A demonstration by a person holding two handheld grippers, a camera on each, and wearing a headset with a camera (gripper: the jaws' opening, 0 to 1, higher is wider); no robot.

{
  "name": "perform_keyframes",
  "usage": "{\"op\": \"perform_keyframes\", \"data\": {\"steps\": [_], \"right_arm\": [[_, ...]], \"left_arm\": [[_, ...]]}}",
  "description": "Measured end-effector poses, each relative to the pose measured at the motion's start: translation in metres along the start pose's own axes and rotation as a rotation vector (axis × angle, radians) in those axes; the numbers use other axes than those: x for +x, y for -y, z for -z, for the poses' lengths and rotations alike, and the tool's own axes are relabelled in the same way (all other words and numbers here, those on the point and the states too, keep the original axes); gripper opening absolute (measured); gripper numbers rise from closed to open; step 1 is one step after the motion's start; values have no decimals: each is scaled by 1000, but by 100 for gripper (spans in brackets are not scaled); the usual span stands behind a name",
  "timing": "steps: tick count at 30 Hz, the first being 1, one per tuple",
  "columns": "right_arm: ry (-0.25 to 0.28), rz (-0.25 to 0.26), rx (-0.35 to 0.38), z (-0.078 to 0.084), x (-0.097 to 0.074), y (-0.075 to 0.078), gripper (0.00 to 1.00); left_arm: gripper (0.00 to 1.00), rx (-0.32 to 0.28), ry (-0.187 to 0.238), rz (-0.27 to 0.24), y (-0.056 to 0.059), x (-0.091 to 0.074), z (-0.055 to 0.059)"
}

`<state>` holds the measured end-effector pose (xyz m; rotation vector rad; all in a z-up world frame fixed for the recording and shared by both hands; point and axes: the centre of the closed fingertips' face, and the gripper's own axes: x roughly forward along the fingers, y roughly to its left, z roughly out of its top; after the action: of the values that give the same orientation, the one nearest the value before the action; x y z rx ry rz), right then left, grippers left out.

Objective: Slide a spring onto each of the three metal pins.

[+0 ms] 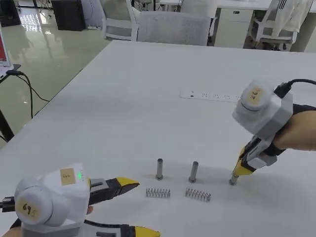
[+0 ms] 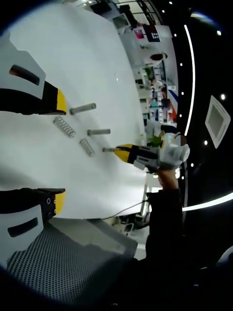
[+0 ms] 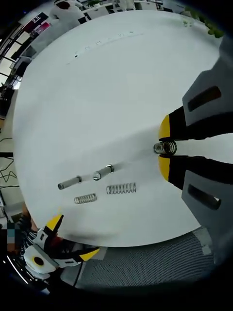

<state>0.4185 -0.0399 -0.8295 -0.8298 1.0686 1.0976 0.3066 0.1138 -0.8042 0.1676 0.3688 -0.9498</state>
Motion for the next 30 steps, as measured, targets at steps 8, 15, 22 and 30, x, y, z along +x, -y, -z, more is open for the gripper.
{"op": "perform_keyframes", "data": {"steps": [8, 15, 22, 30], "right_arm": [[-6, 0, 2, 3, 14, 0, 8], [-4, -6, 8, 3, 17, 0, 9], [-8, -8, -7, 5, 20, 0, 9], [3, 2, -19, 7, 21, 3, 15]], "left_arm": [[55, 0, -1, 1, 0, 1, -1], [55, -1, 0, -1, 0, 1, 0], [54, -2, -1, -3, 0, 0, 0], [54, 0, -3, 1, 1, 0, 0]]}}
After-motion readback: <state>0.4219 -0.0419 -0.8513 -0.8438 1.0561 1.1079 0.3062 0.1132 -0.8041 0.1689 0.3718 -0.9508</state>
